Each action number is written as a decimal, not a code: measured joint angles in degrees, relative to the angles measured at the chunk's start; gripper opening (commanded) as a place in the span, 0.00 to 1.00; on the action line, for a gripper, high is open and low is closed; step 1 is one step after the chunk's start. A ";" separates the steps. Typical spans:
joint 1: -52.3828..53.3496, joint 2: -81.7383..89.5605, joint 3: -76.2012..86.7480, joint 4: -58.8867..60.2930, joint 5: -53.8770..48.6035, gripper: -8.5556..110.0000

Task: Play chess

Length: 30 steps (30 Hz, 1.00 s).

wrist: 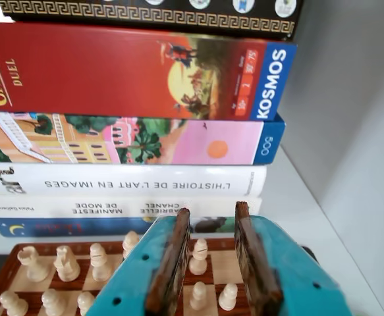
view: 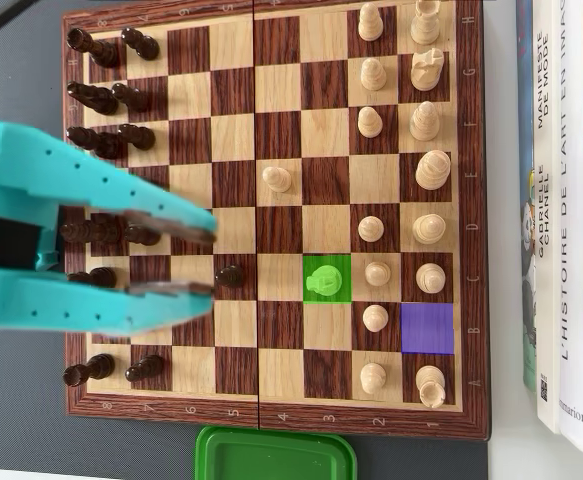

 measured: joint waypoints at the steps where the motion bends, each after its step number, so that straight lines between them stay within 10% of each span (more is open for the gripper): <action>1: -0.09 0.97 1.58 -1.76 0.00 0.17; 30: -1.58 29.36 26.10 -27.69 0.00 0.17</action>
